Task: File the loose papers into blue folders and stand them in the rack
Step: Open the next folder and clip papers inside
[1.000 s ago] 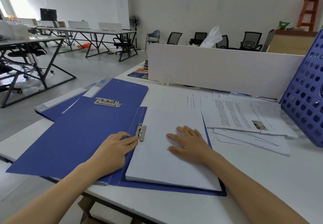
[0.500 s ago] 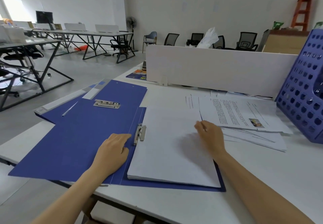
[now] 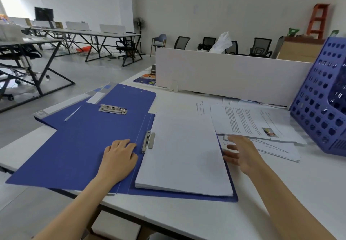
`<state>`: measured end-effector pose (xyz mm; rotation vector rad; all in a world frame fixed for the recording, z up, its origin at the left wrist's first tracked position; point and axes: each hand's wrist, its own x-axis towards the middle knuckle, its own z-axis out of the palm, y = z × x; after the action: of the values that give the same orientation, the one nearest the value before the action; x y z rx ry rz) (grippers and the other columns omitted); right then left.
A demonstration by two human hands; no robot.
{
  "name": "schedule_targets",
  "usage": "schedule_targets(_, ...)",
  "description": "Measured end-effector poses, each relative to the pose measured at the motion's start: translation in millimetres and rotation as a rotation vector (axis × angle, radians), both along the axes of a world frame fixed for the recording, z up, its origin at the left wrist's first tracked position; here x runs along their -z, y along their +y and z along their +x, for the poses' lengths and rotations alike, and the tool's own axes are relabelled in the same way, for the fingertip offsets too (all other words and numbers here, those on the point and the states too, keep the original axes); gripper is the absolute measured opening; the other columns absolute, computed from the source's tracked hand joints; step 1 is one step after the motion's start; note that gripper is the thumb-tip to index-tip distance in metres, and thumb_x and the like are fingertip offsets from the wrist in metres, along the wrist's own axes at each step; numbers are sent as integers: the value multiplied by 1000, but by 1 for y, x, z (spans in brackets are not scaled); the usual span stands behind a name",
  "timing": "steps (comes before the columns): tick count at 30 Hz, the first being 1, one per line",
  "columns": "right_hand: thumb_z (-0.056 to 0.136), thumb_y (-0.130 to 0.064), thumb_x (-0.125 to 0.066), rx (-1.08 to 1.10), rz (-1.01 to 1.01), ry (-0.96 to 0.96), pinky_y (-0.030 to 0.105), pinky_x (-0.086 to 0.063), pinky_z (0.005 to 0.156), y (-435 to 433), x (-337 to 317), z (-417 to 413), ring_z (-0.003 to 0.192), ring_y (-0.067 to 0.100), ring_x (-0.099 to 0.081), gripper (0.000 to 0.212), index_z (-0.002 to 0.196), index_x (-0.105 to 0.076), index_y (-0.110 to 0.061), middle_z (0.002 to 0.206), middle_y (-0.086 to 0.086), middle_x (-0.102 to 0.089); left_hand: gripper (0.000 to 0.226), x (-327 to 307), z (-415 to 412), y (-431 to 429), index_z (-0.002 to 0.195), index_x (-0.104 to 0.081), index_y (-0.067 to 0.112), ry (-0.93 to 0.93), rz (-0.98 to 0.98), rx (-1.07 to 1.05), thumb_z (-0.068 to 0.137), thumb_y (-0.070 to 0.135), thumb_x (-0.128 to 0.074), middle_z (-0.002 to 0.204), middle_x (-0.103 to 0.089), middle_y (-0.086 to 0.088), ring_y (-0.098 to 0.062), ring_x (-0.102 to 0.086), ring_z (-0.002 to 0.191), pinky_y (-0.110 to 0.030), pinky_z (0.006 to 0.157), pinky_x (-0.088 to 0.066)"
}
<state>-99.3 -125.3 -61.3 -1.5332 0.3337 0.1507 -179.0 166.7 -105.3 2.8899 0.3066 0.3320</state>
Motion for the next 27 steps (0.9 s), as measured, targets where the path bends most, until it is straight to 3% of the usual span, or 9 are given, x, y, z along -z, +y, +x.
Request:
schedule_targets(3,90,-19,-52,-62,107,26,21,-47,40,-4,-4,-3,57,22,-54,9,92,-55,-10,71,11,-62,38,-1,0,0,132,-47,16,0,11,-4,95,23,-37,145,-40,-1,-20,-32,135,-35,108,-27)
schedule_targets(6,94,-20,-48,-279,103,-19,21,-50,46,3,-2,-8,51,19,-65,19,86,-61,-8,54,0,-69,37,-2,-1,-2,130,-49,15,-9,9,-5,95,21,-38,143,-43,-1,-21,-34,133,-35,105,-29)
schedule_targets(10,94,-18,-49,-454,53,-76,19,-52,48,8,1,-11,59,10,-70,12,99,-60,-17,70,-5,-73,37,-3,-2,-2,131,-48,17,3,19,-11,96,22,-37,143,-41,1,-18,-32,134,-33,107,-27)
schedule_targets(14,90,2,-48,-552,79,-88,24,-55,54,4,2,-10,71,15,-70,32,101,-55,-27,91,-2,-70,38,-4,-1,-1,132,-46,20,27,29,-22,96,24,-36,145,-39,4,-17,-31,135,-32,108,-26)
schedule_targets(22,86,9,-49,-353,163,-150,17,-50,41,-8,-3,2,49,8,-67,41,114,-48,-22,88,2,-63,26,-22,22,-13,110,-65,10,-127,-264,12,92,12,-47,118,-64,-3,-23,-54,112,-37,95,-39)
schedule_targets(27,88,8,-47,-121,253,-161,21,-53,41,-31,0,16,70,24,-61,52,135,-40,-12,111,14,-57,25,-35,52,-45,100,-68,6,-231,-355,-47,92,11,-45,101,-69,-7,-29,-56,101,-34,88,-36)
